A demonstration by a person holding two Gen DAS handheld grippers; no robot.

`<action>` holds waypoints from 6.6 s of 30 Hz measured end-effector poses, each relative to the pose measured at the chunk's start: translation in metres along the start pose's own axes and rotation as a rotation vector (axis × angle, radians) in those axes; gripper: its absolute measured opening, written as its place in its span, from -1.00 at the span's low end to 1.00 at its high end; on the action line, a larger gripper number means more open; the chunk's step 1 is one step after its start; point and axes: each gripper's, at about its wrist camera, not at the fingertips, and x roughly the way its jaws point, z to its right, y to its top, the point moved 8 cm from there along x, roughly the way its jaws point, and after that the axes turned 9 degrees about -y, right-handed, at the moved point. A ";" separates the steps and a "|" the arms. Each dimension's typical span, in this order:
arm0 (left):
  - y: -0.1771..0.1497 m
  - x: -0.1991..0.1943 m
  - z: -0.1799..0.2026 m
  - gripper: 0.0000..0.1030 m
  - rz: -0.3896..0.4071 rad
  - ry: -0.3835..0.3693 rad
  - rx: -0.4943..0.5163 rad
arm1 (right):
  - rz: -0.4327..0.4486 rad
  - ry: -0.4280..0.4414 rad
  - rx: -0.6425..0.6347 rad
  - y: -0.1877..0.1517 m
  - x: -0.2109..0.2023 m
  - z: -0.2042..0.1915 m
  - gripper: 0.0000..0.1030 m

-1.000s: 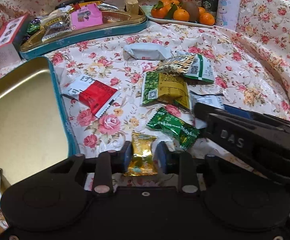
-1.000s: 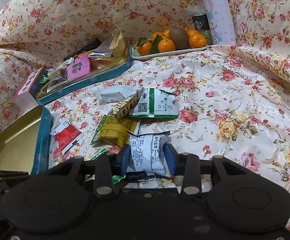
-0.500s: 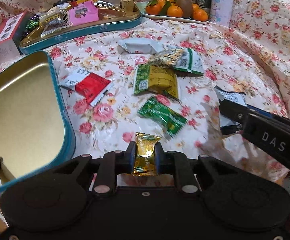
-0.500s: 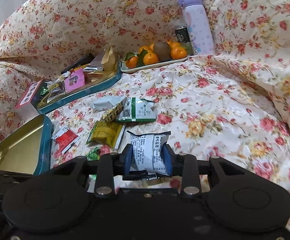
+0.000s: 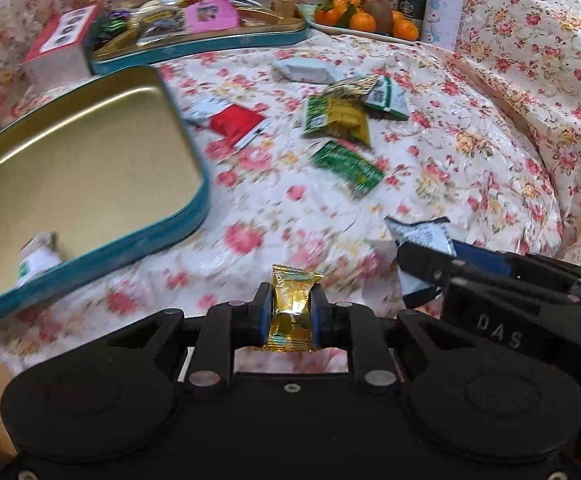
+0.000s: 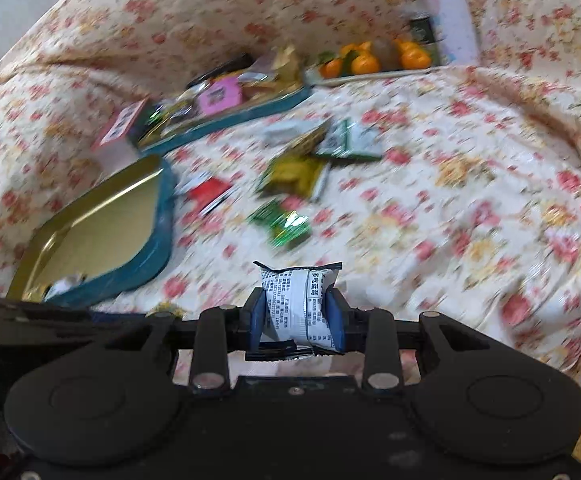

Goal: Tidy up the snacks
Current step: 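Carry the gold candy and white packet over the gold tin tray, then open the left tool and right tool to drop both snacks into the tray, then move both tools back toward the scattered snack packets, then grasp the red-and-white packet with the left tool while the right tool grasps the green candy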

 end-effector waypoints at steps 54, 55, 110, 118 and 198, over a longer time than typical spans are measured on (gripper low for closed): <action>0.031 -0.067 -0.216 -0.52 0.200 0.260 -0.244 | 0.050 0.132 -0.157 0.069 0.032 -0.234 -0.33; 0.031 -0.068 -0.216 -0.51 0.202 0.255 -0.248 | 0.054 0.116 -0.155 0.068 0.035 -0.233 -0.33; 0.035 -0.074 -0.202 -0.37 0.235 0.247 -0.187 | 0.112 0.079 -0.212 0.050 0.016 -0.219 -0.26; 0.035 -0.073 -0.175 -0.36 0.251 0.261 -0.087 | 0.152 0.046 -0.164 0.055 0.000 -0.172 -0.25; 0.144 0.081 -0.060 -0.12 0.065 0.191 -0.290 | 0.143 0.049 -0.197 0.044 0.056 -0.024 -0.15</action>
